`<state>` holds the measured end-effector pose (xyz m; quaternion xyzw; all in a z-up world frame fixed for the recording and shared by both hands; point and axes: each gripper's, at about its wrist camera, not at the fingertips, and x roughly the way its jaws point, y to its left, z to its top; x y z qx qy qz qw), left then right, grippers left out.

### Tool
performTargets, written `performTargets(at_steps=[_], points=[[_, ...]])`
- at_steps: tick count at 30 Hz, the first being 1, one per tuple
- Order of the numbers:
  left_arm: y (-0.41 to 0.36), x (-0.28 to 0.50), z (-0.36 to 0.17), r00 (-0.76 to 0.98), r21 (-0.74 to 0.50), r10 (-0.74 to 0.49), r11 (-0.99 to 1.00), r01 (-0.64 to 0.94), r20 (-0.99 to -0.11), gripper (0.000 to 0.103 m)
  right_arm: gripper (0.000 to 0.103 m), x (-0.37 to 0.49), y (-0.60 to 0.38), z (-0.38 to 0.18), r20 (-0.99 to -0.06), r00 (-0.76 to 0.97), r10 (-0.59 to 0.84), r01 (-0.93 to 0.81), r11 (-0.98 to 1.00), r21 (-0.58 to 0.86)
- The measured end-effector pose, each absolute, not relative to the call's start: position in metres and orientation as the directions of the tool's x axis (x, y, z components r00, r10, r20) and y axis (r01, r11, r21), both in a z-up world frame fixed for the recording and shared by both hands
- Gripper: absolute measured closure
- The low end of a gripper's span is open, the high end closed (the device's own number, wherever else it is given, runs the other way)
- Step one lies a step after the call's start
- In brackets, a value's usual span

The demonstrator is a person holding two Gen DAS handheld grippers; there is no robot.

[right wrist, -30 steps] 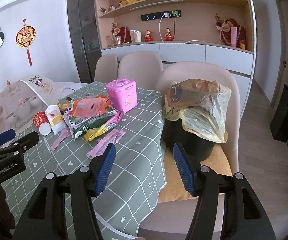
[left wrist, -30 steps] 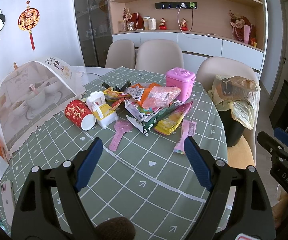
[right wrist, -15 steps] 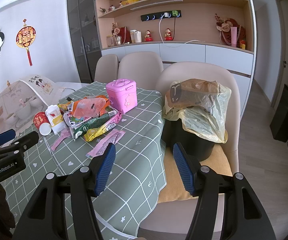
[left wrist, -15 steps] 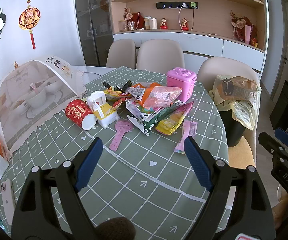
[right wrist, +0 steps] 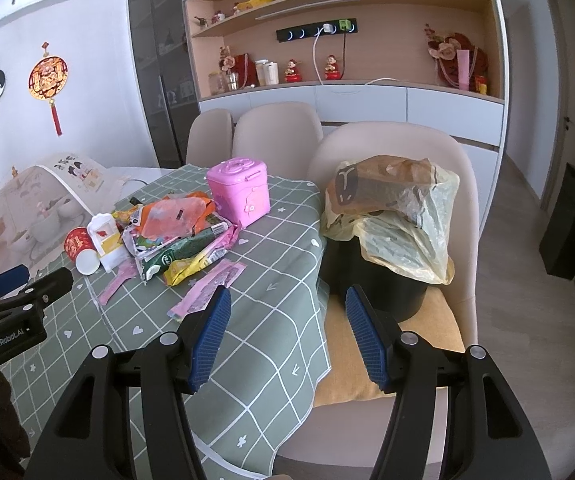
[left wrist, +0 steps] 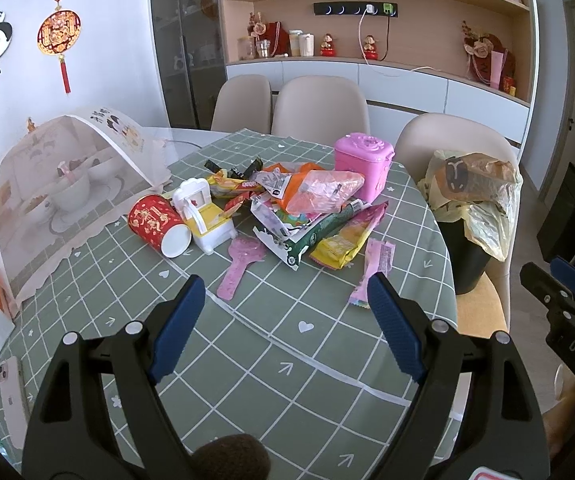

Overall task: Collect trash
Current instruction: 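Reach the left gripper to the red paper cup and grasp it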

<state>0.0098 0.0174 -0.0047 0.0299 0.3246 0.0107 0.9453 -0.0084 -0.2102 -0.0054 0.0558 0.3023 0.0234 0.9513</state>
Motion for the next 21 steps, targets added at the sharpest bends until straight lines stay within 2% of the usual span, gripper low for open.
performTargets(at_steps=[4, 7, 12, 16, 19, 21], points=[[0.025, 0.027, -0.002, 0.796, 0.018, -0.024, 0.999, 0.044, -0.605, 0.023, 0.046, -0.003, -0.212, -0.010, -0.586, 0.806, 0.081, -0.009, 0.992, 0.125], [0.035, 0.047, -0.004, 0.795, -0.013, -0.077, 0.996, 0.087, -0.602, 0.017, 0.046, 0.004, -0.210, -0.016, -0.611, 0.786, 0.096, -0.019, 0.991, 0.132], [0.077, 0.096, -0.012, 0.802, 0.045, 0.046, 0.999, -0.024, -0.595, 0.013, 0.046, 0.017, -0.205, -0.030, -0.656, 0.748, 0.101, -0.032, 0.993, 0.116], [0.150, 0.135, -0.019, 0.746, -0.077, 0.095, 0.978, -0.192, -0.659, 0.013, 0.046, 0.031, -0.204, -0.040, -0.682, 0.724, 0.100, -0.036, 0.994, 0.107], [0.186, 0.153, -0.024, 0.723, -0.075, 0.169, 0.953, -0.292, -0.670, 0.014, 0.046, 0.041, -0.202, -0.048, -0.703, 0.703, 0.106, -0.033, 0.993, 0.117], [0.208, 0.168, -0.034, 0.693, -0.141, 0.126, 0.939, -0.315, -0.710, 0.014, 0.046, 0.045, -0.199, -0.053, -0.716, 0.688, 0.116, -0.043, 0.992, 0.119]])
